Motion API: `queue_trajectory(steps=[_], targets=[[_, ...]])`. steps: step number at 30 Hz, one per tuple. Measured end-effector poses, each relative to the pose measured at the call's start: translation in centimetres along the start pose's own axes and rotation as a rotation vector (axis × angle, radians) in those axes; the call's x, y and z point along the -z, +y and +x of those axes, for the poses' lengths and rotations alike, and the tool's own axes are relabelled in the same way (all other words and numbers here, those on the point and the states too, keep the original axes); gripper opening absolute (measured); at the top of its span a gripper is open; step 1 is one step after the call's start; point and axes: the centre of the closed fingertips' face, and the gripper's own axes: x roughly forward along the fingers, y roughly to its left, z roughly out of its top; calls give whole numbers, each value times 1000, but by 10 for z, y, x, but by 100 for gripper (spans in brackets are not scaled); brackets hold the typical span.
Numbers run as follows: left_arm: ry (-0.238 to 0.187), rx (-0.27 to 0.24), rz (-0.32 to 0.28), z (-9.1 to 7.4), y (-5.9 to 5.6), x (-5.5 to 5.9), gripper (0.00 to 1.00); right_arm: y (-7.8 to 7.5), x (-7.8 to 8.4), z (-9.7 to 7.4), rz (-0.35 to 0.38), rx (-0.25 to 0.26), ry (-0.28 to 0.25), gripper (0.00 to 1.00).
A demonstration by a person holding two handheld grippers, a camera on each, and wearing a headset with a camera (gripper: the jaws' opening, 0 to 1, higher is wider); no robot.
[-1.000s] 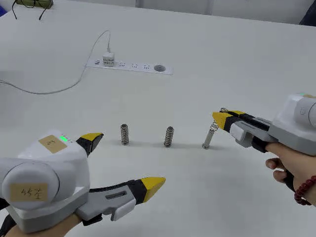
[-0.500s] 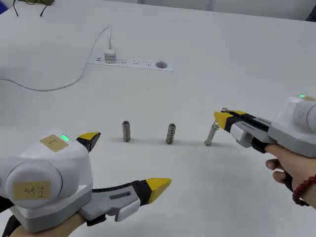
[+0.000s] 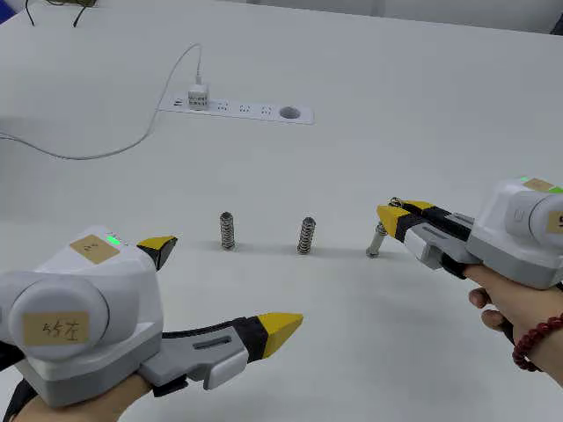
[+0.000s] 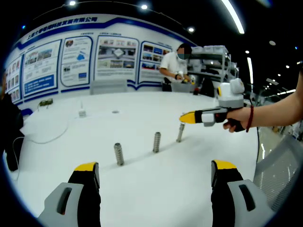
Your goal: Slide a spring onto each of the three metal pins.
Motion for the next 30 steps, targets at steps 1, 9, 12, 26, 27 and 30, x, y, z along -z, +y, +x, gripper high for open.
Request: queue_trajectory(steps=[1,9,12,26,27,30], targets=[[0,0,0,0,0,0,100,1,1,0,-10,0,4,12],[5,-3,5,0,1,1,99,2,13,4,-68,2,41,12],[6,-2,5,0,1,2,98,4,18,5,-85,4,59,12],[17,-3,10,0,1,4,97,1,37,10,-54,12,102,12],[19,-3,11,0,1,5,97,1,37,11,-54,12,104,12],[18,-3,10,0,1,5,96,2,40,11,-48,12,111,12]])
